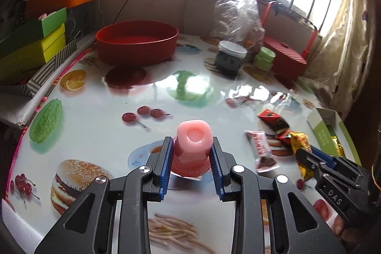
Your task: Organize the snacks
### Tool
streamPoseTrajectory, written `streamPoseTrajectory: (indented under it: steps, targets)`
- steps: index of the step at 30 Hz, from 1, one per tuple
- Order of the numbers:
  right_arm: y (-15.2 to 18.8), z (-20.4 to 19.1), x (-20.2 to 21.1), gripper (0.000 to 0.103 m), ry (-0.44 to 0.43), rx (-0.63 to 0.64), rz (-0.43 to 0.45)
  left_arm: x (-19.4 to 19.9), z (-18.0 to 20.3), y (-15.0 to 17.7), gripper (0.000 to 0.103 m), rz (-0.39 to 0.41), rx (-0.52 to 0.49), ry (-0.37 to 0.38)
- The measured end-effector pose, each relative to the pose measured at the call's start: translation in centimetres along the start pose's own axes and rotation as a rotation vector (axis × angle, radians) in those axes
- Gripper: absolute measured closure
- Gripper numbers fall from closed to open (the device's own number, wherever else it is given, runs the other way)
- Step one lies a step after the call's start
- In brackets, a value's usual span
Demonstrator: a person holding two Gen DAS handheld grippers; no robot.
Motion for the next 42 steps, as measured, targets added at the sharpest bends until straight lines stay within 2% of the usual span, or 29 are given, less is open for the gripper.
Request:
streamPoseTrajectory:
  steps: [23, 42]
  targets:
    - [0.1, 1.8, 4.5, 0.083, 0.011, -0.043, 0.068, 2.3, 4.9, 0.0, 0.072, 0.025, -0.076, 0.075]
    - [1.2, 7.1, 8.1, 0.083, 0.091, -0.114, 0.099, 2.0, 12.2, 0.3, 0.072, 0.004, -0.167, 0.187]
Point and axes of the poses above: each gripper's, at about its wrist camera, not at the fingertips, and x roughly against the way its jaws point, z to its right, y to its underside, the point moved 10 cm from there along -x, roughly the way its jaws point, and after that the axes turned 3 degrees about y, right-handed, at the moved point
